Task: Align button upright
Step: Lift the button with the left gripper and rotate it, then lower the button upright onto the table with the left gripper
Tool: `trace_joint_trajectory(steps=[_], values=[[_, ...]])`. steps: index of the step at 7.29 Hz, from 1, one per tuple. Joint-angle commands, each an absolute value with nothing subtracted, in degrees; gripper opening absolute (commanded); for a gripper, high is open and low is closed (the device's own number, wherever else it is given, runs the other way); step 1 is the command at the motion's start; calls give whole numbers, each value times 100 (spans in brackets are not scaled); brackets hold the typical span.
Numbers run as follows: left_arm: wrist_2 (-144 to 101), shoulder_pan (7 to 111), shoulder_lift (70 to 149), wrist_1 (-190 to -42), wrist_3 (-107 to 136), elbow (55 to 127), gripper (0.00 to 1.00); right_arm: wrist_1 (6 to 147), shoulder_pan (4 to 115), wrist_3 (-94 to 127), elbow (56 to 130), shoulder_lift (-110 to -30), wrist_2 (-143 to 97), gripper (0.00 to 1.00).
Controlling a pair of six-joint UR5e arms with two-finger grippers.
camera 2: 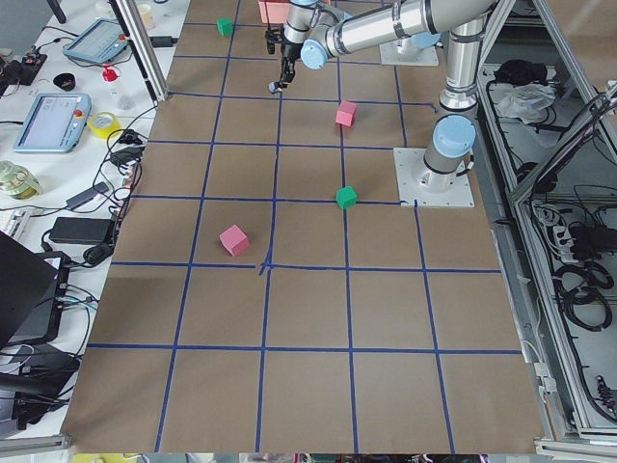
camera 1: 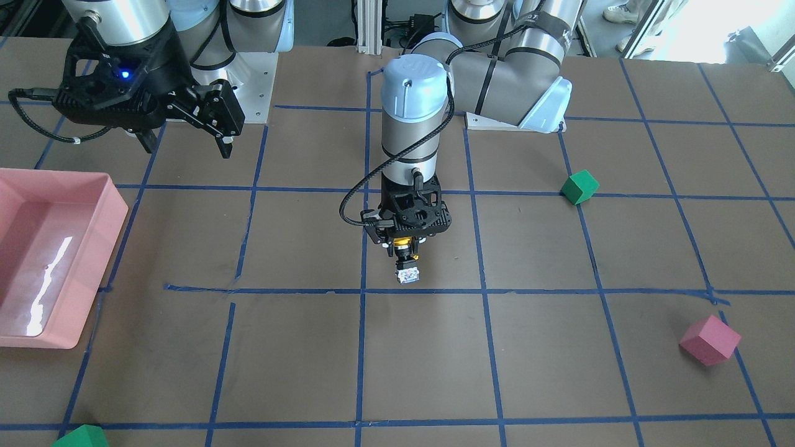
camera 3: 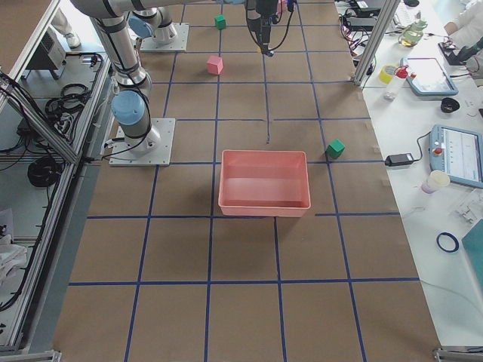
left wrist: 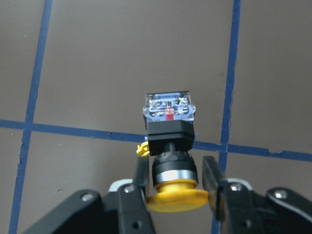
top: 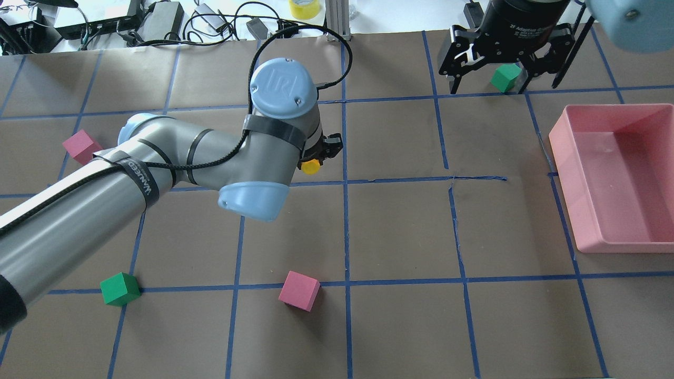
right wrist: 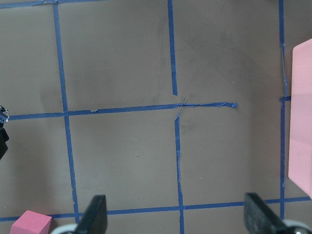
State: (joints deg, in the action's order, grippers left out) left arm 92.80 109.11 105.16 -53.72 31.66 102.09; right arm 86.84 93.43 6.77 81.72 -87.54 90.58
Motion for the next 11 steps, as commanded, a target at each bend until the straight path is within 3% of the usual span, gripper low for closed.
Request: trace_joint_trajectory(steps=[1, 6, 11], values=[[8294, 10523, 10529, -6281, 3777, 9888, 0, 8684, 9343, 677, 8191, -8754, 9053, 100], [5851, 9924, 11380, -6522, 5921, 9493, 0, 8675, 9334, 677, 8262, -8754, 9079, 100], [5608, 9905, 12189, -6530, 6258, 9264, 0, 8666, 9343, 668, 8271, -8745, 9044, 100]])
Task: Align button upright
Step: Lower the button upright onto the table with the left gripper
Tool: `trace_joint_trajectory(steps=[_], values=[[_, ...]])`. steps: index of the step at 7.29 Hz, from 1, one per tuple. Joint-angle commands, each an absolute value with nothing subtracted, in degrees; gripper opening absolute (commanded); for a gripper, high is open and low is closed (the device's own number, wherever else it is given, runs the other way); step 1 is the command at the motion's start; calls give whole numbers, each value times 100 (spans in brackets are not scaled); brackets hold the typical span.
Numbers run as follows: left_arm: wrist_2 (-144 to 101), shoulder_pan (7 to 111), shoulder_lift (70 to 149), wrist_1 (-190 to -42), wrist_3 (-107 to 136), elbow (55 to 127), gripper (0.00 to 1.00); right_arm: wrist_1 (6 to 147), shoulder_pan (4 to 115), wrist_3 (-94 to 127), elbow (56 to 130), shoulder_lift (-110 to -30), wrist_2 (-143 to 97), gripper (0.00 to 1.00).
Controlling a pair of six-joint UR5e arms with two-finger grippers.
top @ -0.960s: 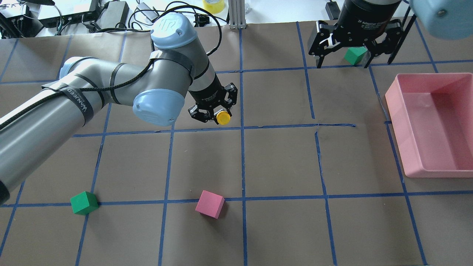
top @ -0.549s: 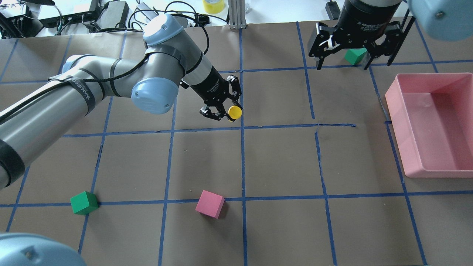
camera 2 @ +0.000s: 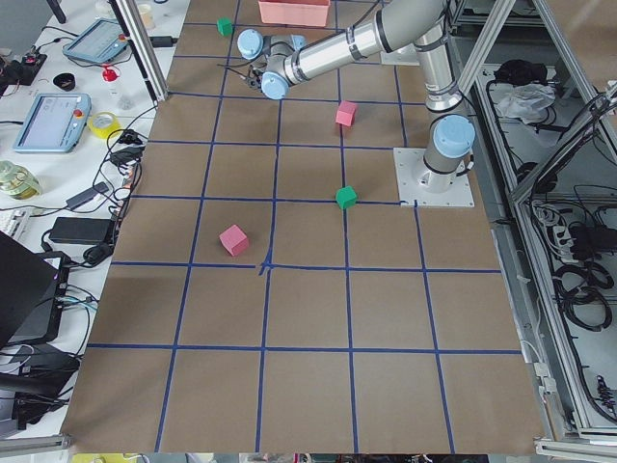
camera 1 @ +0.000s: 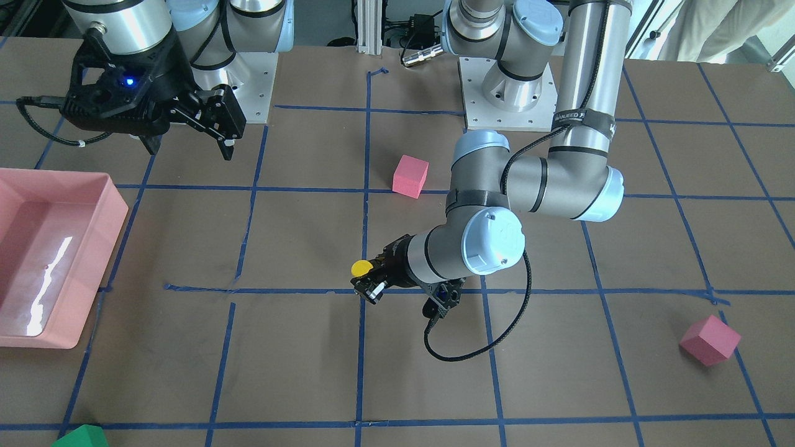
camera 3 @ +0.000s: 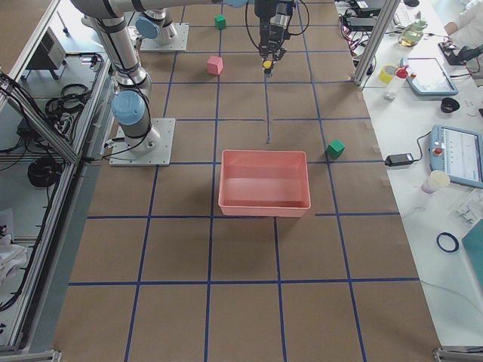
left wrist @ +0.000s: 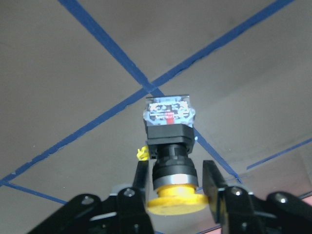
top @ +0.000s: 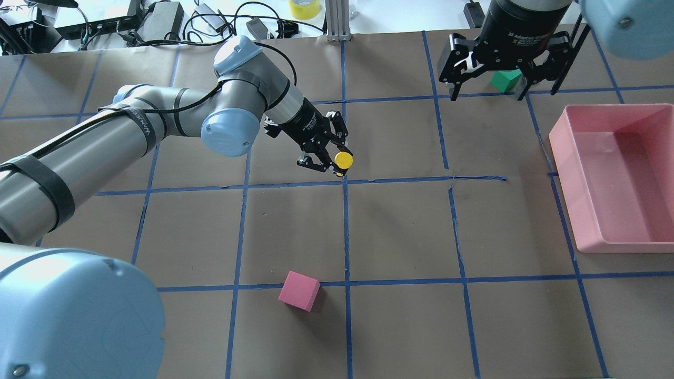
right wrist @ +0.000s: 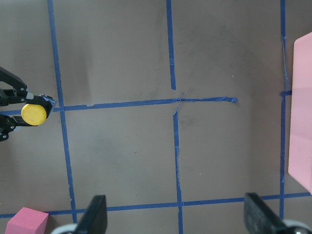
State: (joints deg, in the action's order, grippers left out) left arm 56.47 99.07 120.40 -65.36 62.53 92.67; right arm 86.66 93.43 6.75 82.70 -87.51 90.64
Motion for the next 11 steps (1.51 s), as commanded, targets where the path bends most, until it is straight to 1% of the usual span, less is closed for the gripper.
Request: trace_joint_trajectory(steps=[1, 3, 4, 5, 7, 10, 11], values=[[5599, 9905, 12217, -6539, 6258, 9264, 0, 8666, 9343, 668, 8271, -8745, 9070, 100], [5599, 9905, 12234, -6530, 6310, 9255, 0, 8666, 9343, 659, 8271, -8745, 9062, 100], [5607, 9905, 12243, -6504, 6319, 9281, 53, 8666, 9343, 659, 8271, -8736, 9062, 100], [5468, 9905, 12208, -6504, 6389, 9281, 100, 8666, 9343, 659, 8271, -8736, 9062, 100], [5238, 9905, 11981, -6556, 6425, 9246, 100, 8666, 9343, 659, 8271, -8736, 9062, 100], [6202, 10045, 10937, -6784, 6320, 9237, 100, 8666, 9343, 659, 8271, -8736, 9070, 100], [6518, 10063, 10577, -7246, 6084, 9194, 100, 8666, 9343, 659, 8271, -8736, 9070, 100]])
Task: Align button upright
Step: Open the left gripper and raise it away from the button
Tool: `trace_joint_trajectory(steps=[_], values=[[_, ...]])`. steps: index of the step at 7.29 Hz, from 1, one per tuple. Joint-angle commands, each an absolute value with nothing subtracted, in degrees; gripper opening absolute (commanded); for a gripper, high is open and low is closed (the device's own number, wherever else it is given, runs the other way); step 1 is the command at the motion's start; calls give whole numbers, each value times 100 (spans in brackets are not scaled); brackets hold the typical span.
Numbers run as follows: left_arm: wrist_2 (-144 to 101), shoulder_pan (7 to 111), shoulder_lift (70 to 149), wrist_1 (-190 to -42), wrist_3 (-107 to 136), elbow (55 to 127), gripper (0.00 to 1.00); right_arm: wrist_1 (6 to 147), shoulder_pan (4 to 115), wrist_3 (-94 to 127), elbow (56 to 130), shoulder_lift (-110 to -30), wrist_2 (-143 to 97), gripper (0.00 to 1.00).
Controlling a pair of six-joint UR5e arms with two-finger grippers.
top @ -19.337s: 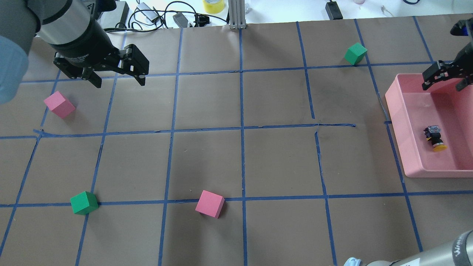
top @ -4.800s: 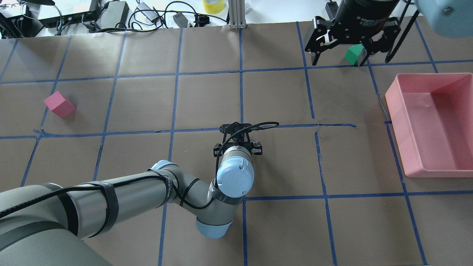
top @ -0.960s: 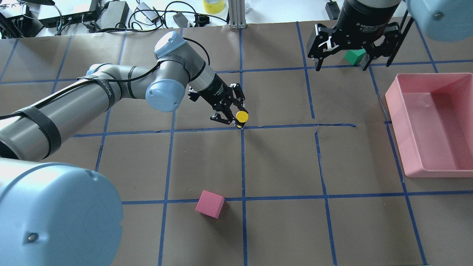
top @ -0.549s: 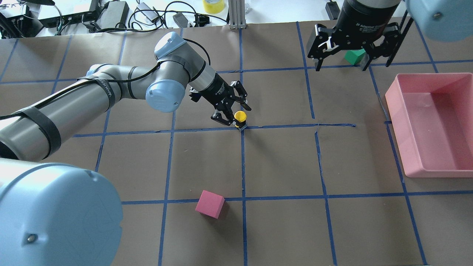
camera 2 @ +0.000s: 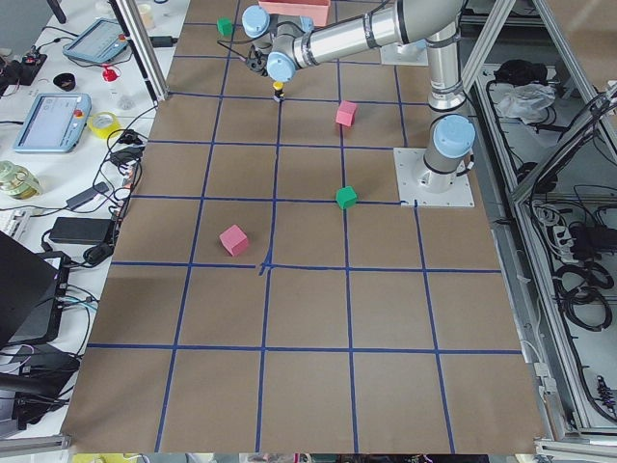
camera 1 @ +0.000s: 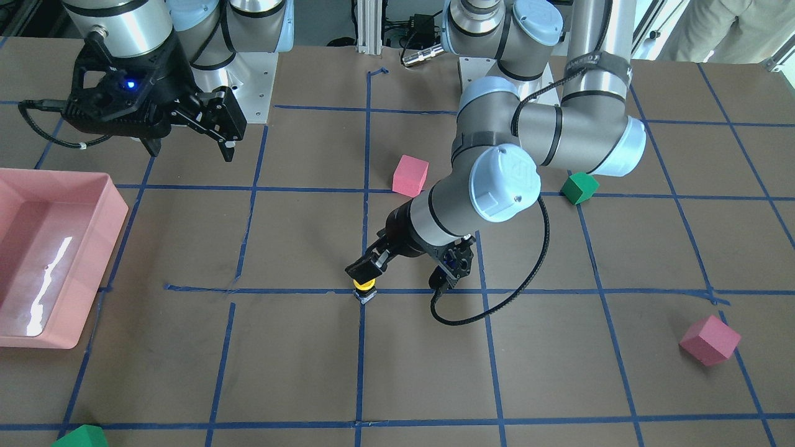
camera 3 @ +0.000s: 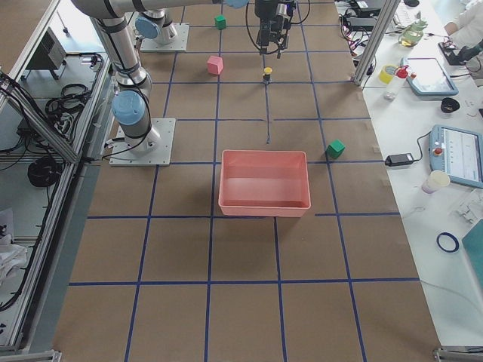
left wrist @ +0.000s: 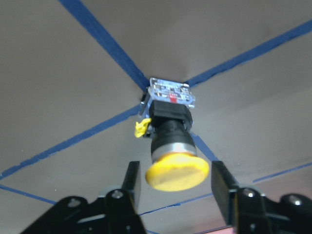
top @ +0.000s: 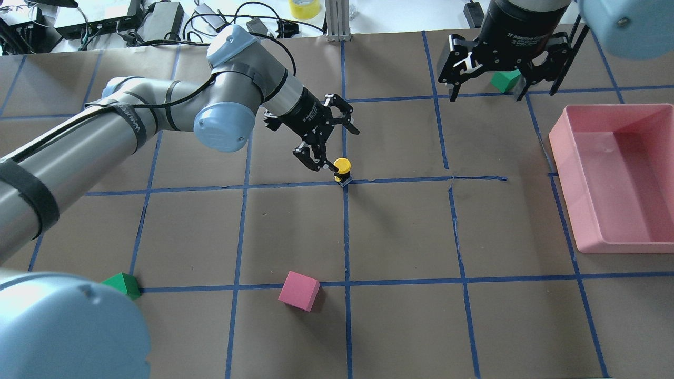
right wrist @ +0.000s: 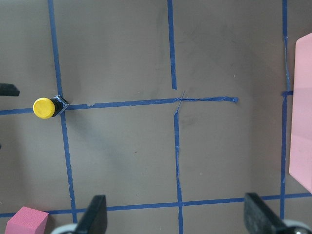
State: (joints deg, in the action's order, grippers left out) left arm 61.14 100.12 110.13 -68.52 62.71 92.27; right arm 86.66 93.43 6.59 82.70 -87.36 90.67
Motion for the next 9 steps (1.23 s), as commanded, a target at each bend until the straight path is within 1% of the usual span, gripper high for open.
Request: trace_joint_trajectory(steps=[1, 2, 3, 5, 6, 7, 9], values=[[6713, 10055, 10199, -7886, 5177, 9141, 100, 8666, 9343, 659, 8271, -8736, 9070, 100], [7324, 10037, 9821, -8406, 4324, 9123, 100, 8666, 9343, 659, 8279, -8736, 9070, 100], [7887, 9985, 9513, -8585, 3472, 9132, 100, 8657, 9343, 659, 8279, -8736, 9062, 100], [8828, 9530, 9151, -8587, 1243, 9149, 100, 8666, 9351, 659, 8279, -8736, 9053, 100], [8876, 9205, 9019, -8535, 561, 9123, 100, 8666, 9343, 659, 8279, -8736, 9061, 100], [8920, 8993, 8913, -8430, 502, 9097, 100, 8666, 9343, 659, 8279, -8736, 9062, 100], [9114, 8921, 8851, -8437, 492, 9088, 100, 8666, 9343, 659, 8279, -8736, 9053, 100]])
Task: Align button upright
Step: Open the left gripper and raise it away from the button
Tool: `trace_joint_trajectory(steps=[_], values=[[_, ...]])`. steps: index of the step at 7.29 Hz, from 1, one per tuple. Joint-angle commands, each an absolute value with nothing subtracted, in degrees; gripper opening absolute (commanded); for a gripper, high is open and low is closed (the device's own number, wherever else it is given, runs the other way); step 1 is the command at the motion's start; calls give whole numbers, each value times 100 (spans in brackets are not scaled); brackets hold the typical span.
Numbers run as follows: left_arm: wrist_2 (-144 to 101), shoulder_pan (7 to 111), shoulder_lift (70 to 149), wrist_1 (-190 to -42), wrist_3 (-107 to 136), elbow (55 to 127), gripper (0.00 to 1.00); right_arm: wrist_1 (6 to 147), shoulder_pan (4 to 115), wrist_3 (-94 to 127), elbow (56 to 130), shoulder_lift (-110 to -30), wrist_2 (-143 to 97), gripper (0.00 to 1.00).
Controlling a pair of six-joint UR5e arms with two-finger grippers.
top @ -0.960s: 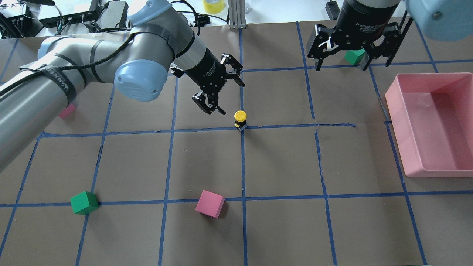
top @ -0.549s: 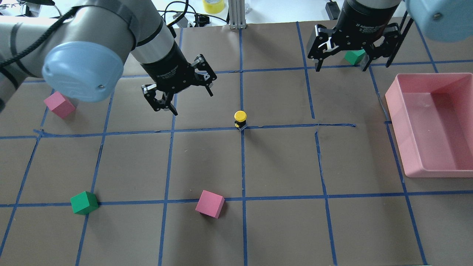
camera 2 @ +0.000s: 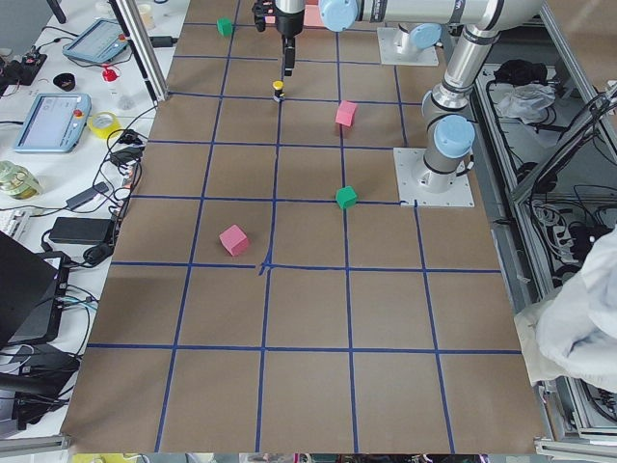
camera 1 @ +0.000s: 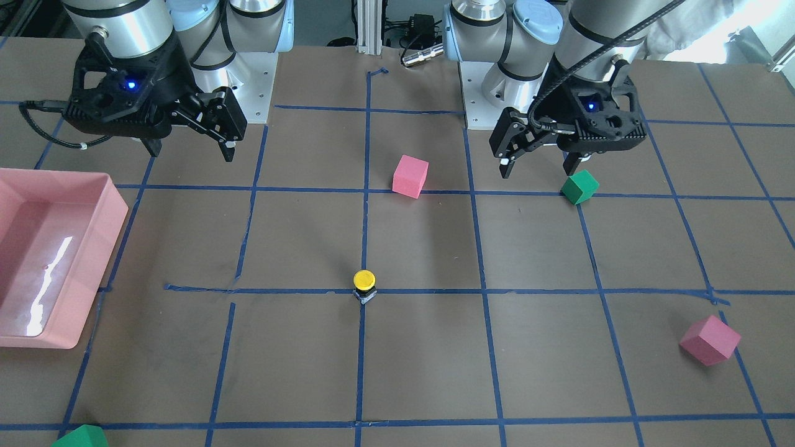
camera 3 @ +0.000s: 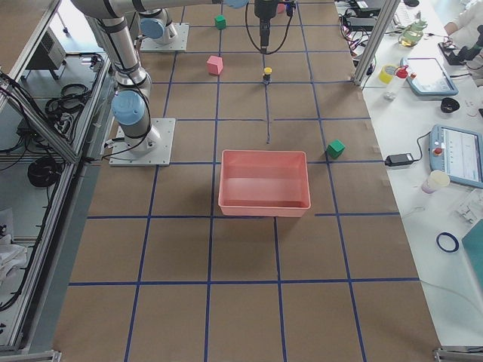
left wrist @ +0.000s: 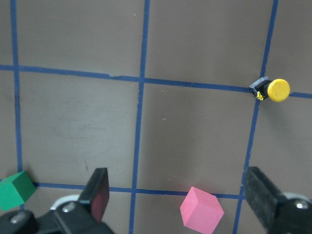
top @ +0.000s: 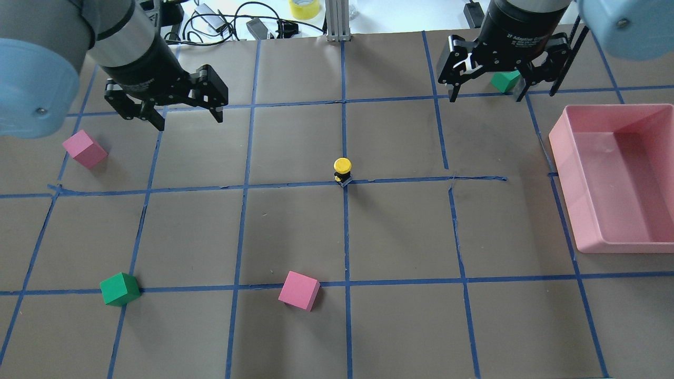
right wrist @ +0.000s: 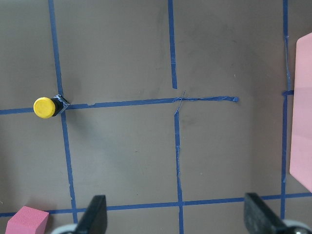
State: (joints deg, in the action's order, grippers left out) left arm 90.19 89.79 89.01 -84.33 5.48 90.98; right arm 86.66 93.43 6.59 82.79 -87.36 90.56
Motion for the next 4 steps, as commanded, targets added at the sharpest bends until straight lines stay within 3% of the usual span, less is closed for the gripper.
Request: trace_joint_trajectory(steps=[1, 4], values=[[9114, 8947, 8798, -8507, 449, 9088, 100, 8666, 9343, 659, 8279, -8736, 9061, 100], [10225, 8956, 8859, -8657, 325, 8921, 100, 8675, 9343, 659, 8279, -8736, 9070, 100]])
